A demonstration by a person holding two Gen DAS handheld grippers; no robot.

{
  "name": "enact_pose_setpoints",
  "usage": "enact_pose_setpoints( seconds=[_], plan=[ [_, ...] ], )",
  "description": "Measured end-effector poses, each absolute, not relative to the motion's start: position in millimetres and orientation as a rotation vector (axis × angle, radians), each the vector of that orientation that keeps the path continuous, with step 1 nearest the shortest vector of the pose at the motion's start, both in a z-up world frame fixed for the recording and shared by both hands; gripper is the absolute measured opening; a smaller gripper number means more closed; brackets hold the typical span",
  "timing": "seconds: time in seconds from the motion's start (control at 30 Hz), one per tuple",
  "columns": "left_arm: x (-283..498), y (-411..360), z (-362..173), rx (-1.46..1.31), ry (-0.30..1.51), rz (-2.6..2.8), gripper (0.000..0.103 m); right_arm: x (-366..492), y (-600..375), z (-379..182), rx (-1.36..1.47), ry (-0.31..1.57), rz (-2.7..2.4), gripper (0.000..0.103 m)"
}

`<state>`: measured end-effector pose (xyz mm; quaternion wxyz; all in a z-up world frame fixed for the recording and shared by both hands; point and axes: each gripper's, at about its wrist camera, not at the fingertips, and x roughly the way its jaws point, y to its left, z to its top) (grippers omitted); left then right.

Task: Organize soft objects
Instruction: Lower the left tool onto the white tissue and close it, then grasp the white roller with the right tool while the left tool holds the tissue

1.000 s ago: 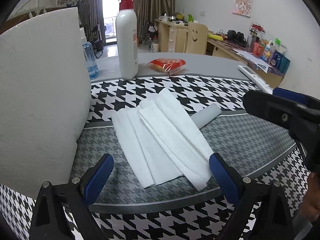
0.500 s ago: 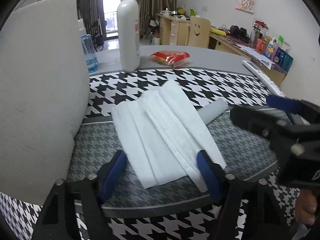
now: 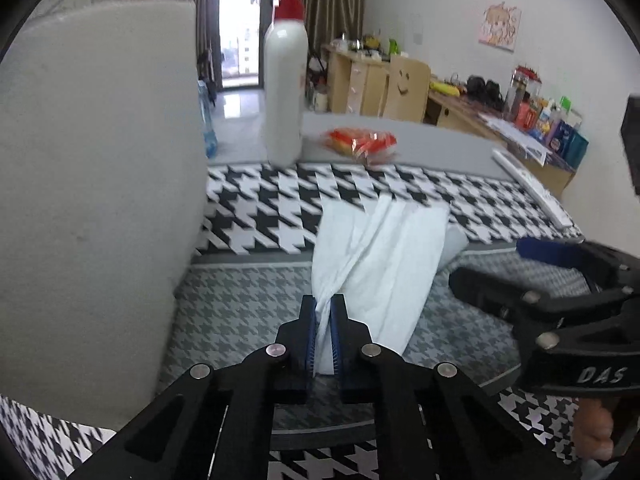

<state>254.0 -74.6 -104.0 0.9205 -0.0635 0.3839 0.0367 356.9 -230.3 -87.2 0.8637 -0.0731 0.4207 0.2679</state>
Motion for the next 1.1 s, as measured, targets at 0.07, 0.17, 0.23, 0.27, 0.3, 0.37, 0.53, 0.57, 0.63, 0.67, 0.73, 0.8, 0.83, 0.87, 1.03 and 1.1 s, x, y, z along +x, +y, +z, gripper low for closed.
enact_pose_setpoints(
  seconds=[0.07, 0.17, 0.23, 0.27, 0.3, 0.37, 0.53, 0.57, 0.63, 0.67, 0.73, 0.8, 0.83, 0.87, 1.03, 1.1],
  plan=[
    [251.6, -72.2, -101.2, -0.135, 0.771, 0.076, 0.008, 357.1, -229.1, -87.9, -0.151, 0.885, 0.561, 0.096],
    [246.5, -68.1, -96.3, -0.136, 0.740, 0.089, 0.005, 358.1, -226.9, -89.0, -0.158, 0.890, 0.552, 0.096],
    [242.9, -65.0, -91.3, -0.140, 0.718, 0.086, 0.005, 359.7, -224.2, -89.4, -0.153, 0.897, 0.549, 0.096],
    [241.3, -63.4, -88.8, -0.145, 0.708, 0.087, 0.005, 360.2, -222.7, -89.0, -0.151, 0.900, 0.549, 0.096],
    [239.4, -61.5, -86.0, -0.150, 0.695, 0.092, 0.005, 360.5, -220.6, -88.8, -0.151, 0.903, 0.550, 0.096],
    [236.5, -58.3, -81.3, -0.160, 0.671, 0.101, 0.005, 359.6, -215.7, -88.0, -0.156, 0.903, 0.552, 0.096],
    [232.6, -50.1, -76.5, -0.168, 0.645, 0.122, 0.005, 361.7, -207.3, -88.9, -0.146, 0.922, 0.557, 0.095],
    [231.9, -50.6, -76.3, -0.167, 0.643, 0.118, 0.005, 364.0, -206.5, -90.0, -0.129, 0.938, 0.564, 0.093],
    [231.1, -51.5, -75.9, -0.165, 0.638, 0.107, 0.005, 368.7, -205.0, -93.2, -0.110, 0.973, 0.560, 0.084],
    [230.5, -51.4, -75.6, -0.165, 0.635, 0.101, 0.005, 371.2, -204.7, -95.4, -0.096, 0.990, 0.554, 0.082],
    [229.2, -50.9, -74.8, -0.168, 0.628, 0.093, 0.005, 376.7, -204.3, -100.3, -0.075, 1.027, 0.543, 0.073],
    [228.9, -50.3, -75.0, -0.169, 0.626, 0.087, 0.005, 377.2, -204.2, -99.0, -0.066, 1.020, 0.535, 0.071],
    [229.0, -50.0, -75.3, -0.170, 0.628, 0.084, 0.005, 378.2, -203.9, -99.4, -0.058, 1.028, 0.539, 0.070],
    [229.2, -49.2, -75.5, -0.174, 0.630, 0.080, 0.005, 379.0, -203.6, -99.3, -0.053, 1.029, 0.538, 0.070],
    [229.2, -46.0, -75.5, -0.187, 0.631, 0.072, 0.005, 378.5, -195.2, -99.7, -0.087, 1.012, 0.507, 0.064],
    [228.8, -45.1, -75.9, -0.191, 0.630, 0.071, 0.005, 380.5, -192.8, -99.8, -0.093, 1.010, 0.494, 0.061]
  ],
)
